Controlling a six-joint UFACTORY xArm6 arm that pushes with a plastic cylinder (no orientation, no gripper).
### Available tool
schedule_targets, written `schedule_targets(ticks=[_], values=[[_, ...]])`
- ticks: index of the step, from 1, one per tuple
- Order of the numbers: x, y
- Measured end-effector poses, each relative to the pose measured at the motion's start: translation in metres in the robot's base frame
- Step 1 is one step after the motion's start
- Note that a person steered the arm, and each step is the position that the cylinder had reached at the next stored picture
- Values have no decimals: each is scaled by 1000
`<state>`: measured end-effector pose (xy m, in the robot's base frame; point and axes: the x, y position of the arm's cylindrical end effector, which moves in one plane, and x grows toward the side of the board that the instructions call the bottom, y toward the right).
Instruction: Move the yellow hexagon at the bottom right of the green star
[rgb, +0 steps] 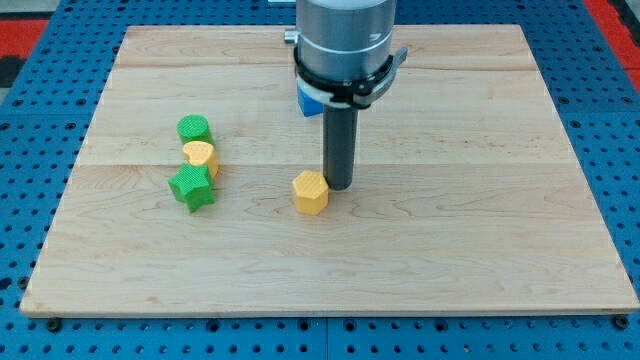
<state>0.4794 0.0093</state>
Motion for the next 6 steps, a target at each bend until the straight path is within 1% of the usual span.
schedule_targets(ticks=[1,2,3,4,5,6], values=[[22,-32],[35,-57],[58,-49],[76,-59],[79,-65],[80,-54]])
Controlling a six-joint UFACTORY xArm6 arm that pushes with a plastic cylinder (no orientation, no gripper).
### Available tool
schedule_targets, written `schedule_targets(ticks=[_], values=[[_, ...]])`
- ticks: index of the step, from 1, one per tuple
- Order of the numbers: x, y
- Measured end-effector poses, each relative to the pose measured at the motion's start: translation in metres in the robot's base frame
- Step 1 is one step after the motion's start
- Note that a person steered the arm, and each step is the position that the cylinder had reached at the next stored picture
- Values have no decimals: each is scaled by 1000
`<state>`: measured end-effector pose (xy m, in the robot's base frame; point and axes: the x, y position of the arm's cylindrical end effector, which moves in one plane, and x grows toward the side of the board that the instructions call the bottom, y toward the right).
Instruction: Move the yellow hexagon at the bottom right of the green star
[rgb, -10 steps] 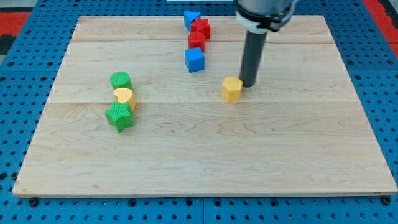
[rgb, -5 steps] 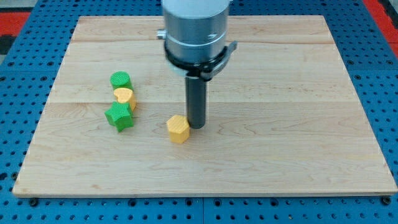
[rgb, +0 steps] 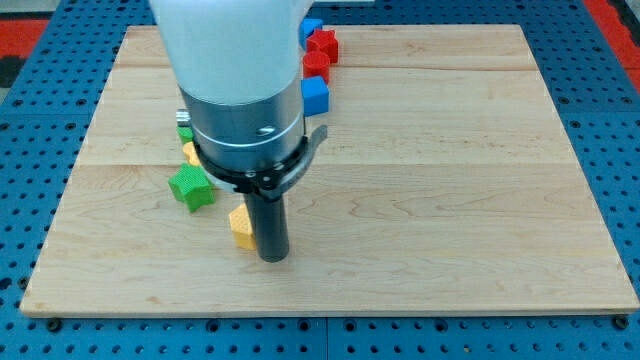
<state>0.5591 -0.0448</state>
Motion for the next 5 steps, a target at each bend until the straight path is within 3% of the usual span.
schedule_targets(ticks=[1,3,5], values=[[0,8],[-24,-43],[-27,-42]])
